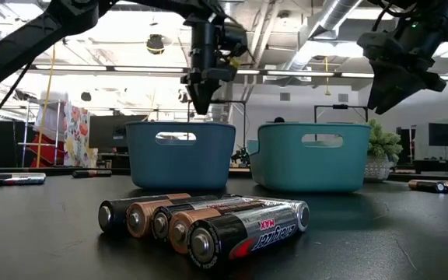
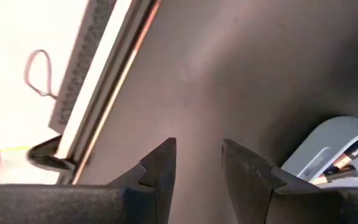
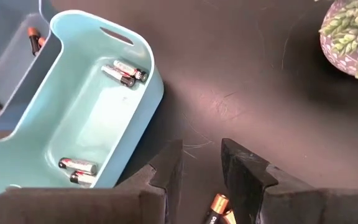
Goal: Sort batteries
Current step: Put the black battery into the blue bin
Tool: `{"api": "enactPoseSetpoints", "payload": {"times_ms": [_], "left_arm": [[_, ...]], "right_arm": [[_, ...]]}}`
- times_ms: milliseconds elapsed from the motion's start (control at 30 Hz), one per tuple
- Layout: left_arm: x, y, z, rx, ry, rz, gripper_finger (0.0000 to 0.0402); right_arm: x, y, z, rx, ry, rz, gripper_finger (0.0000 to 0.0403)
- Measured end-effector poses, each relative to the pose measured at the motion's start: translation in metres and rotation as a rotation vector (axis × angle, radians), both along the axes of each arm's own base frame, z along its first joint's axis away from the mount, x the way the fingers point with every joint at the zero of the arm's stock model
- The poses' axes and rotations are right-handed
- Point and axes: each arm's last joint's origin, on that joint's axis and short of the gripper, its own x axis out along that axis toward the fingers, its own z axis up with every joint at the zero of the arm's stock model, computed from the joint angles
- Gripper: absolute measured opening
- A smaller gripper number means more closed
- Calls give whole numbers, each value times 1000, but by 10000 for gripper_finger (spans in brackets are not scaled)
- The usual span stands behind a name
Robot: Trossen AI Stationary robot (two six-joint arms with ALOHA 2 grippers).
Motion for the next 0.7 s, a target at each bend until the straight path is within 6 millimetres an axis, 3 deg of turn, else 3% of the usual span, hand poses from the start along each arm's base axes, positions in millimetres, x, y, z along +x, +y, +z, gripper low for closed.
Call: {"api": "enactPoseSetpoints", "payload": {"times_ms": [133,267,400,700], "left_arm": [[-11,21,-4,-18,-5,46,123],[-28,37,-25,-65,56,89,123],[-51,40,-47,-88,62,98,123],[-139,26,-61,-32,-18,105,123]], "right_arm": [[0,0,0,14,-15,-36,127],[0,0,0,27,-31,-63,127],[1,0,1,43,-49,-92,127],[2,0,1,49,-69,-103,127]]}}
